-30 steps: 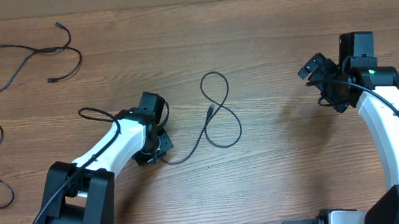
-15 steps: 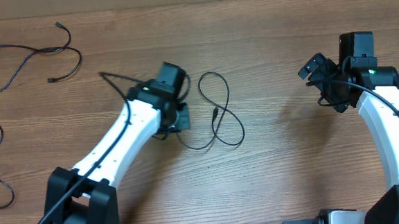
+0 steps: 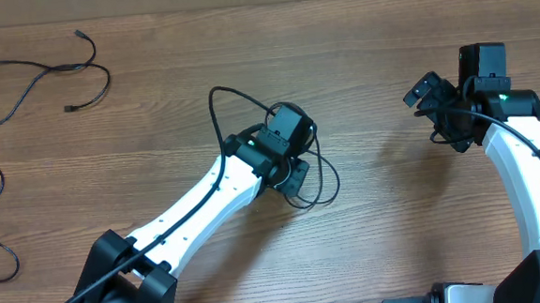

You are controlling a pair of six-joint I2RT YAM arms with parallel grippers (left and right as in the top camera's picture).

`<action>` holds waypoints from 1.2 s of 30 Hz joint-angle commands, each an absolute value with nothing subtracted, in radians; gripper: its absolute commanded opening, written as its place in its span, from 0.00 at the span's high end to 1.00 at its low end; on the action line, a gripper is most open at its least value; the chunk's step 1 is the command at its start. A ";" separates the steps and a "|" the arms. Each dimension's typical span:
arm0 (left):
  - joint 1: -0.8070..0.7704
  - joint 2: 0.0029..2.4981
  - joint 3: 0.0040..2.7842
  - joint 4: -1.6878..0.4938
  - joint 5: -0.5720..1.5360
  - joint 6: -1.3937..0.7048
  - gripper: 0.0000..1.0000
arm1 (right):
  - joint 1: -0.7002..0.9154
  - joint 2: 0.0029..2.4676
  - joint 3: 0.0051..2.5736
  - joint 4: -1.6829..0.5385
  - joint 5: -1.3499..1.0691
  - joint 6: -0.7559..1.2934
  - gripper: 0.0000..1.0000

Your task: Untangle cables

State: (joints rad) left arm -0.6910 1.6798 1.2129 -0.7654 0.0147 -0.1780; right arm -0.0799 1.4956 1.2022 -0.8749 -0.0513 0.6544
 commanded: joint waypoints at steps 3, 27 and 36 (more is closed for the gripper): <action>-0.696 1.689 1.230 -0.723 0.028 -0.138 0.96 | -0.086 1.481 1.204 -0.870 -0.043 0.653 0.00; -0.643 1.852 1.230 -0.542 0.016 -0.147 0.90 | -0.086 1.481 1.204 -0.870 -0.043 0.653 0.00; -0.641 1.852 1.230 -0.545 0.020 -0.213 0.65 | -0.086 1.481 1.204 -0.870 -0.043 0.653 0.00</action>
State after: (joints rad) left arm -0.6441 1.8423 1.2129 -0.5488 0.0227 -0.1673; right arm -0.0799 1.4956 1.2022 -0.8753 -0.0517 0.6540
